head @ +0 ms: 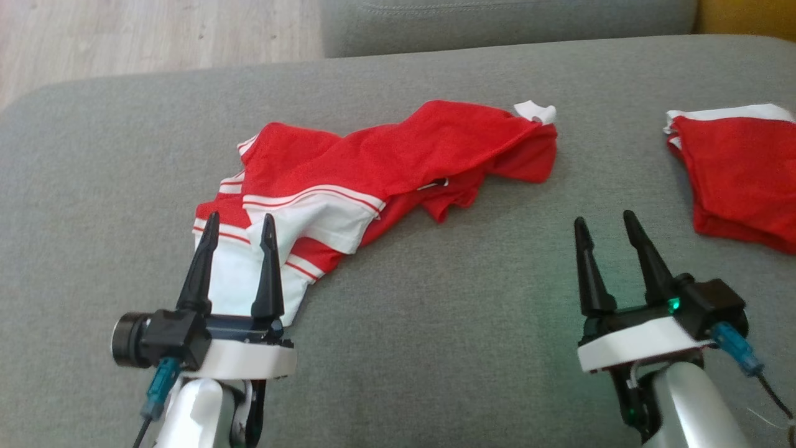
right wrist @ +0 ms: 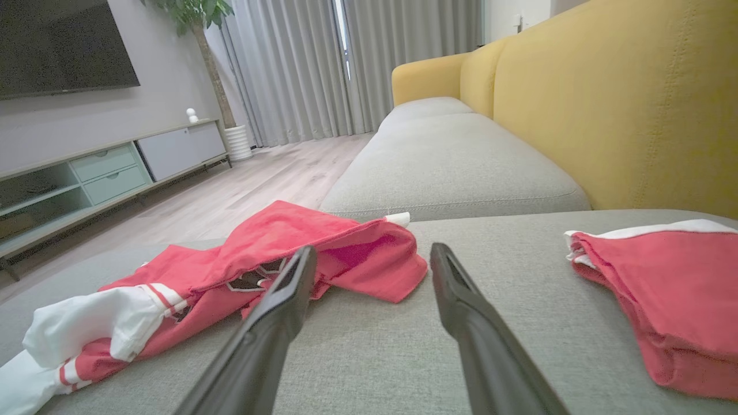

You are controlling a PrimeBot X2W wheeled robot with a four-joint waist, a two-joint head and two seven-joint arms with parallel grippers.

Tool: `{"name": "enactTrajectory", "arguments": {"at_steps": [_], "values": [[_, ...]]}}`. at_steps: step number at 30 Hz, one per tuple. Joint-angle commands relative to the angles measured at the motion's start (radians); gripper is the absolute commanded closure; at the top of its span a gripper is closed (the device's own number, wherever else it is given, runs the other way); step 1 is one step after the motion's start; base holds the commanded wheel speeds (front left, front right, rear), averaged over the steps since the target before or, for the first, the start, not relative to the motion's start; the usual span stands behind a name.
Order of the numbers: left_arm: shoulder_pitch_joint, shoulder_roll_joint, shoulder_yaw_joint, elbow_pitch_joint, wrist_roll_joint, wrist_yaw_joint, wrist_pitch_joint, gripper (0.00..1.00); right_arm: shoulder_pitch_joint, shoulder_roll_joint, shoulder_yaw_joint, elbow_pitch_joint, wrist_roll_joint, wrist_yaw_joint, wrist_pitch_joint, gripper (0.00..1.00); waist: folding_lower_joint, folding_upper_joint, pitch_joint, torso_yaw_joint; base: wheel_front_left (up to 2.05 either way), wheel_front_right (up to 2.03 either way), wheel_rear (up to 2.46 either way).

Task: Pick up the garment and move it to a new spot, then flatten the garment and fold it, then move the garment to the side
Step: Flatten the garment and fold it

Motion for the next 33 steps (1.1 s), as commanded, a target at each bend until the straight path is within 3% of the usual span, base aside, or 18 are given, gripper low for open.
{"name": "enactTrajectory", "arguments": {"at_steps": [1,5,14,23,33], "values": [[-0.027,0.003,0.025,-0.024,0.006,-0.007,-0.008,0.0,-0.043,-0.001,0.031,-0.029,-0.01,0.002,-0.011,0.0,0.0,-0.0001,0.008,0.009,0.0,0.0,0.0],[-0.037,-0.002,0.019,-0.02,0.007,-0.013,-0.008,0.0,-0.077,-0.001,0.08,0.009,-0.04,0.002,-0.01,0.0,0.0,-0.0001,0.028,0.033,0.0,0.0,0.0],[-0.063,-0.008,-0.006,0.0,-0.004,-0.019,-0.008,0.0,-0.225,-0.002,0.221,0.239,-0.078,0.002,0.07,0.0,0.0,-0.0001,0.071,0.099,0.0,0.0,0.0],[-0.09,-0.009,-0.04,0.008,-0.03,-0.008,-0.008,0.0,-0.365,-0.004,0.238,0.473,-0.022,0.002,0.1,0.0,0.0,-0.0001,0.101,0.167,0.0,0.0,0.0],[-0.101,-0.009,-0.059,0.006,-0.046,0.009,-0.008,0.0,-0.456,-0.003,0.262,0.6,0.015,0.002,0.05,0.0,0.0,-0.0001,0.128,0.19,0.0,0.0,0.0]]}}
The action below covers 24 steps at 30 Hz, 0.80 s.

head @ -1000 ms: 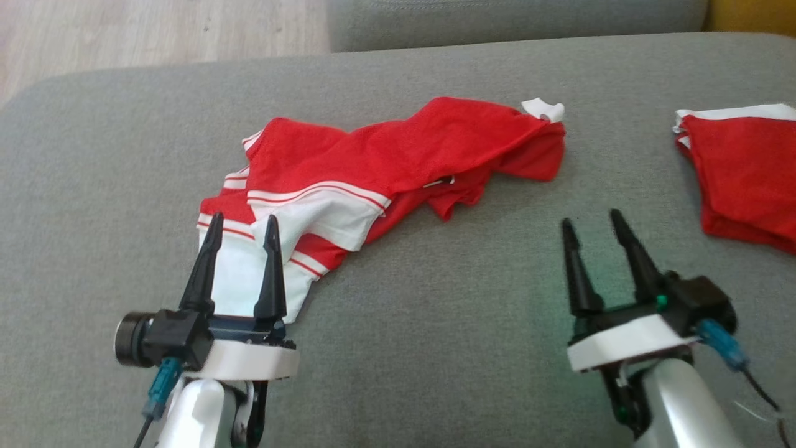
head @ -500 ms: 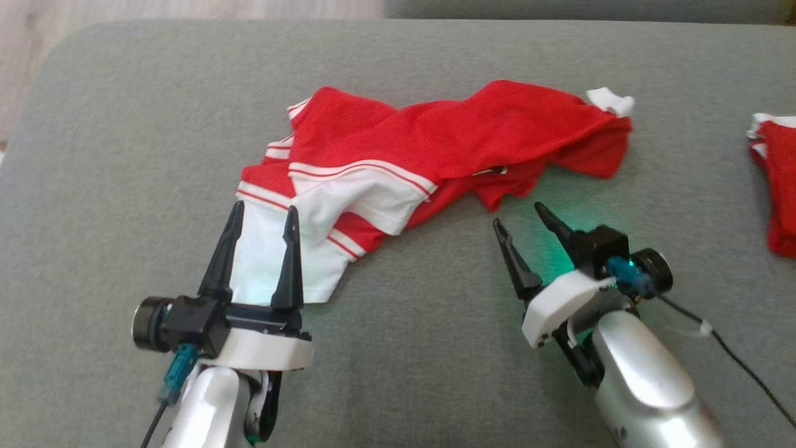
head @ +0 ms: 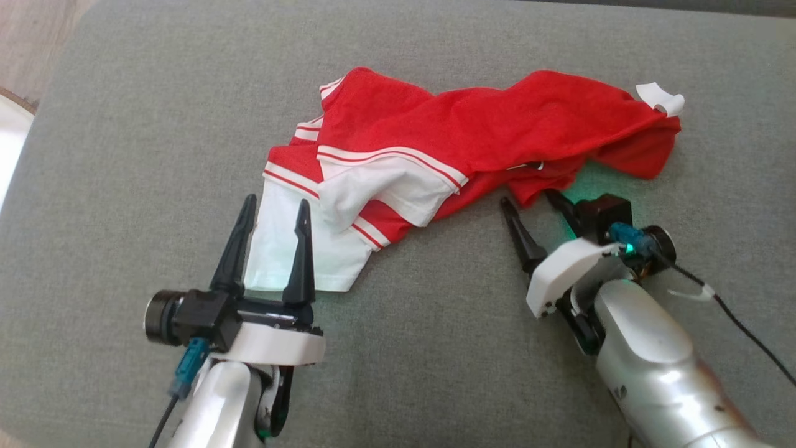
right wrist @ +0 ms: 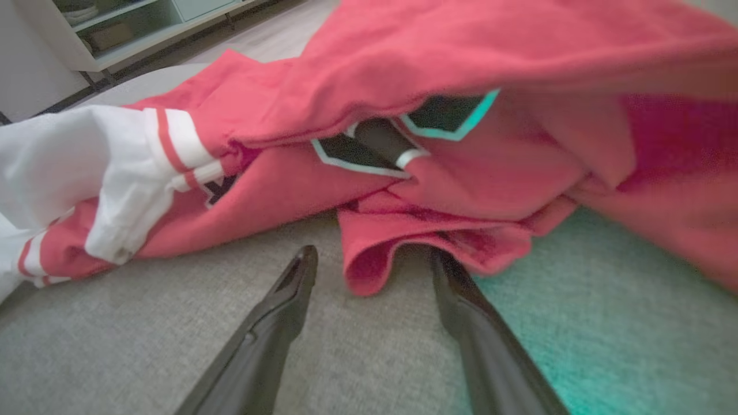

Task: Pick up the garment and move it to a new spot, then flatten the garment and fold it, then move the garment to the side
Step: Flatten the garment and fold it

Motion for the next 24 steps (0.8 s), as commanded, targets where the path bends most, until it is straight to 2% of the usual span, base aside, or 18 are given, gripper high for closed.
{"name": "enactTrajectory", "arguments": {"at_steps": [1,3,4,5,6,11,15,24], "values": [[-0.038,0.002,0.026,-0.029,-0.011,0.007,-0.008,0.0,-0.03,0.008,0.025,-0.013,0.009,0.002,-0.014,0.0,-0.0001,-0.0001,0.005,0.0,0.0,0.0,0.0],[-0.04,0.002,0.023,-0.029,-0.014,0.011,-0.008,0.0,-0.047,0.008,0.038,0.006,0.019,0.002,-0.022,0.0,-0.0001,-0.0001,0.01,-0.001,0.0,0.0,0.0],[-0.042,0.002,0.022,-0.029,-0.015,0.012,-0.008,0.0,-0.055,0.008,0.044,0.016,0.026,0.002,-0.025,0.05,-0.0001,-0.0001,0.013,-0.002,0.0,0.0,0.0],[-0.044,0.002,0.021,-0.028,-0.016,0.013,-0.008,0.0,-0.062,0.008,0.05,0.025,0.031,0.002,-0.029,0.74,-0.0001,-0.0001,0.014,-0.003,0.0,0.0,0.0],[-0.046,0.002,0.02,-0.027,-0.017,0.014,-0.008,0.0,-0.068,0.009,0.055,0.033,0.034,0.002,-0.033,1.0,-0.0001,-0.0001,0.015,-0.004,0.0,0.0,0.0],[-0.05,0.002,0.027,-0.024,-0.018,0.017,-0.008,0.0,-0.085,0.009,0.031,0.062,0.04,0.002,-0.056,1.0,-0.0001,-0.0001,0.007,-0.024,0.0,0.0,0.0],[-0.038,0.002,0.04,-0.025,-0.015,0.016,-0.008,0.0,-0.053,-0.012,-0.039,0.057,0.036,0.002,-0.067,1.0,-0.0001,-0.0001,-0.025,-0.064,0.0,0.0,0.0],[-0.004,0.002,0.059,-0.032,-0.016,0.016,-0.008,0.0,0.068,-0.073,-0.132,-0.068,0.021,0.002,-0.069,1.0,-0.0001,-0.0001,-0.099,-0.146,0.0,0.0,0.0]]}}
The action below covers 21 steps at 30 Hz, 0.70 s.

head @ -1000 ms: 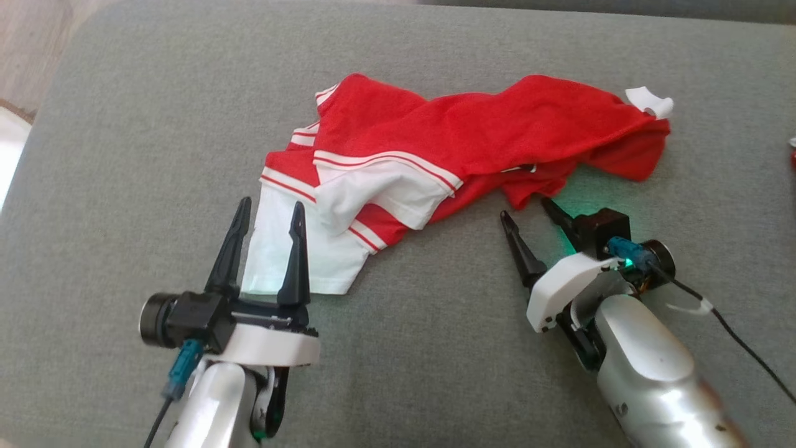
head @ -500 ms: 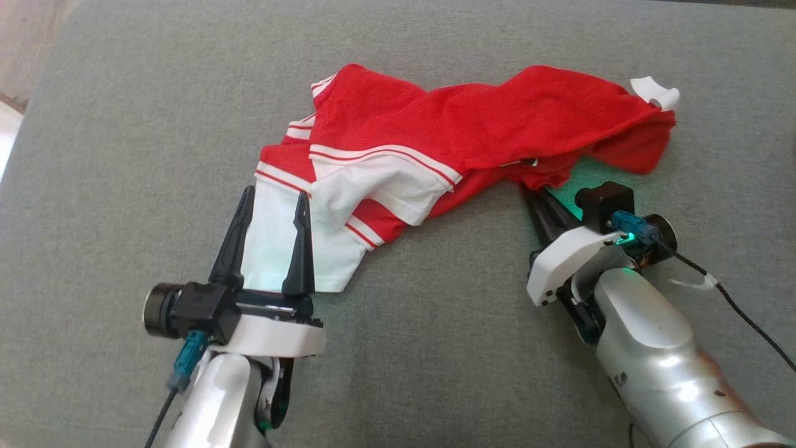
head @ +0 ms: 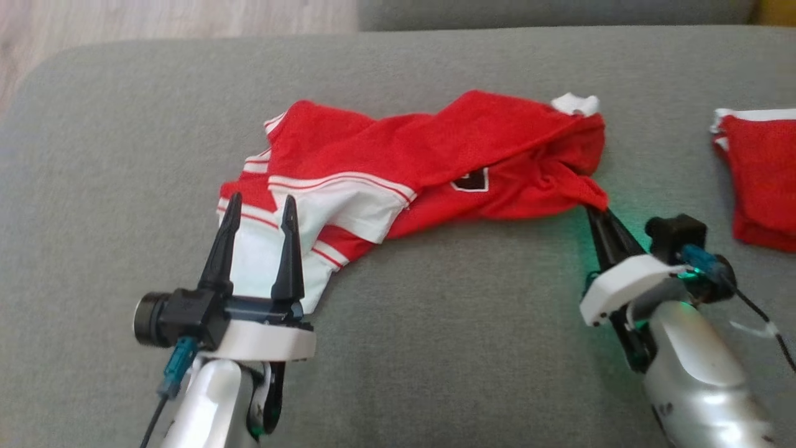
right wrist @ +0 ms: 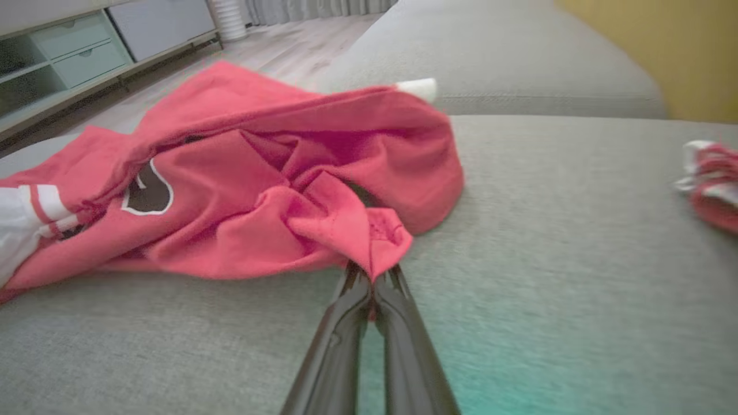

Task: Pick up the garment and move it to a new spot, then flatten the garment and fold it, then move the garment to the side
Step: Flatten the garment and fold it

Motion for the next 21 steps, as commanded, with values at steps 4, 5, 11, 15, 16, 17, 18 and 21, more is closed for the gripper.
{"name": "enactTrajectory", "arguments": {"at_steps": [4,5,11,15,16,17,18,21], "values": [[0.02,0.003,0.039,-0.037,-0.011,0.006,-0.008,0.0,0.059,-0.025,-0.042,-0.138,-0.02,0.002,0.013,1.0,0.0001,-0.0001,-0.057,-0.055,0.0,0.0,0.0],[0.025,0.003,0.04,-0.038,-0.012,0.007,-0.008,0.0,0.077,-0.027,-0.054,-0.167,-0.022,0.002,0.026,1.0,0.0001,-0.0001,-0.065,-0.062,0.0,0.0,0.0],[0.054,0.003,0.045,-0.049,-0.021,0.011,-0.008,0.0,0.219,-0.023,-0.135,-0.382,-0.052,0.002,0.152,1.0,0.0001,-0.0001,-0.102,-0.091,0.0,0.0,0.0],[0.063,0.003,0.04,-0.056,-0.026,0.017,-0.008,0.0,0.292,-0.003,-0.21,-0.492,-0.07,0.002,0.221,1.0,0.0001,-0.0001,-0.112,-0.096,0.0,0.0,0.0],[0.064,0.003,0.038,-0.059,-0.027,0.019,-0.008,0.0,0.31,0.007,-0.236,-0.526,-0.08,0.002,0.234,0.38,0.0001,-0.0001,-0.113,-0.097,0.0,0.0,0.0],[0.066,0.003,0.037,-0.061,-0.028,0.021,-0.008,0.0,0.324,0.016,-0.257,-0.557,-0.092,0.002,0.245,0.0,0.0001,-0.0001,-0.114,-0.098,0.0,0.0,0.0],[0.068,0.003,0.034,-0.062,-0.03,0.022,-0.008,0.0,0.336,0.025,-0.271,-0.582,-0.103,0.002,0.254,0.0,0.0001,-0.0001,-0.114,-0.098,0.0,0.0,0.0],[0.069,0.003,0.028,-0.065,-0.031,0.022,-0.008,0.0,0.352,0.044,-0.286,-0.653,-0.126,0.002,0.25,0.0,0.0001,-0.0001,-0.109,-0.097,0.0,0.0,0.0]]}}
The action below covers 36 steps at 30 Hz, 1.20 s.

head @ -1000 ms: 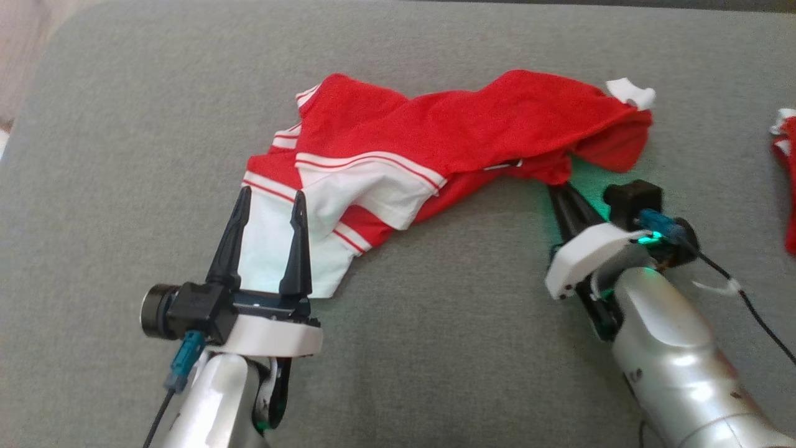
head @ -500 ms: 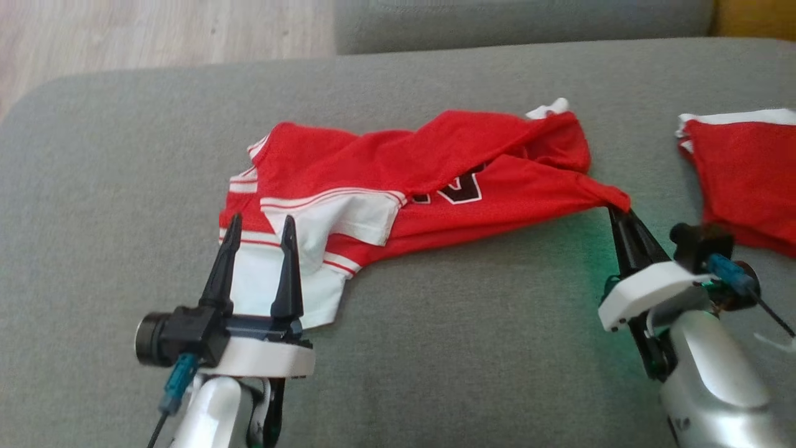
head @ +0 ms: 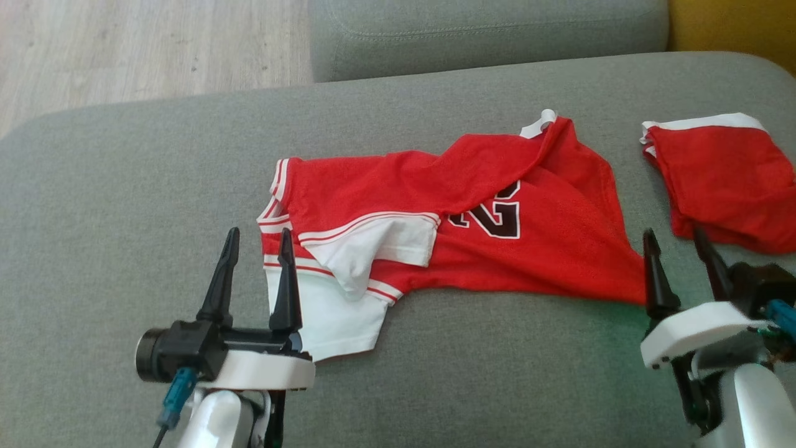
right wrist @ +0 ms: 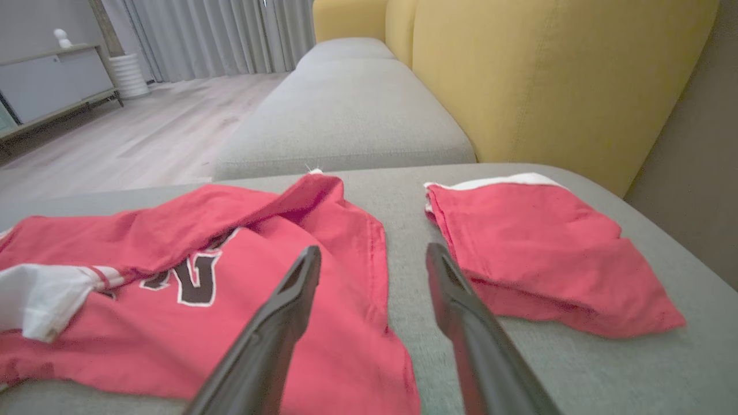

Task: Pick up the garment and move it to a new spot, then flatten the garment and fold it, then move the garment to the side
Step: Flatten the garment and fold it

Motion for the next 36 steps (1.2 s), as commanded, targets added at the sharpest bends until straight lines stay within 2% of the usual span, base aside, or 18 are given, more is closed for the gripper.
{"name": "enactTrajectory", "arguments": {"at_steps": [1,7,16,21,26,31,36], "values": [[-0.026,0.002,0.028,-0.034,-0.004,0.0,-0.008,0.0,-0.032,-0.001,0.023,-0.047,-0.007,0.002,-0.011,0.0,0.0001,-0.0001,0.003,0.002,0.0,0.0,0.0],[-0.032,0.002,0.032,-0.031,0.005,-0.009,-0.008,0.0,-0.025,0.013,0.092,-0.127,0.01,0.002,-0.104,0.0,0.0001,-0.0001,0.014,0.013,0.0,0.0,0.0],[-0.038,0.002,0.032,-0.03,0.016,-0.021,-0.008,0.0,-0.009,0.016,0.167,-0.099,0.019,0.002,-0.17,0.0,0.0001,-0.0001,0.032,0.038,0.0,0.0,0.0],[-0.054,0.002,0.025,-0.028,0.016,-0.026,-0.008,0.0,-0.048,0.004,0.228,-0.08,0.022,0.002,-0.153,0.0,0.0001,-0.0001,0.062,0.067,0.0,0.0,0.0],[-0.073,0.002,0.006,-0.02,0.008,-0.029,-0.008,0.0,-0.114,-0.031,0.368,-0.031,0.071,0.002,-0.09,0.0,0.0001,-0.0001,0.099,0.109,0.0,0.0,0.0],[-0.088,0.002,-0.02,-0.011,-0.006,-0.025,-0.008,0.0,-0.183,-0.074,0.49,0.042,0.088,0.002,-0.074,0.0,0.0001,-0.0001,0.12,0.152,0.0,0.0,0.0],[-0.095,0.002,-0.036,-0.007,-0.014,-0.019,-0.008,0.0,-0.238,-0.087,0.541,0.126,0.098,0.002,-0.077,0.0,0.0001,-0.0001,0.128,0.182,0.0,0.0,0.0]]}}
